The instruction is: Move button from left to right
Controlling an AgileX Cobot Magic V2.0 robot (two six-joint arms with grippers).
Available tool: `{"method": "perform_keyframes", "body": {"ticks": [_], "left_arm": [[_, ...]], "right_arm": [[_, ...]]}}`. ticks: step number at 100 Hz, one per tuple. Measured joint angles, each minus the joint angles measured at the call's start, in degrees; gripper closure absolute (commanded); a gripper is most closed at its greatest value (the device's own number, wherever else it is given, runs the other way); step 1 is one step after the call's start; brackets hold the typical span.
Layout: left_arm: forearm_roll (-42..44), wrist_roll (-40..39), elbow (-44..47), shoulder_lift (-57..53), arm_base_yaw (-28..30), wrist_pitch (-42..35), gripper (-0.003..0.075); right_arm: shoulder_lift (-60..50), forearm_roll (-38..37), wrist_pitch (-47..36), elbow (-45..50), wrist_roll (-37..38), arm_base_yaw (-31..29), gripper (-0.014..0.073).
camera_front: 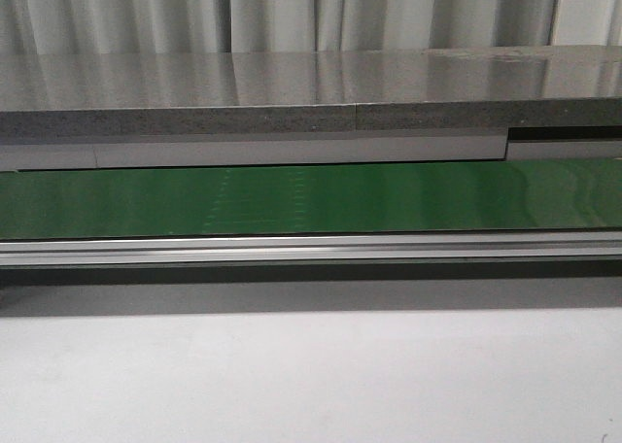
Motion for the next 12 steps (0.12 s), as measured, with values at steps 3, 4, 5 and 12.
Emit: {"method": "perform_keyframes", "body": {"ticks": [3,4,5,12], "left_arm": [[0.0,0.0,0.0,0.0,0.0,0.0,0.0741],[0.0,0.0,0.0,0.0,0.0,0.0,0.0741],[0.0,0.0,0.0,0.0,0.0,0.0,0.0741],[0.0,0.0,0.0,0.0,0.0,-0.1,0.0741]], "right_arm": [[0.0,0.0,0.0,0.0,0.0,0.0,0.066],[0.0,0.0,0.0,0.0,0.0,0.0,0.066],[0.0,0.0,0.0,0.0,0.0,0.0,0.066],[0.0,0.0,0.0,0.0,0.0,0.0,0.066]]}}
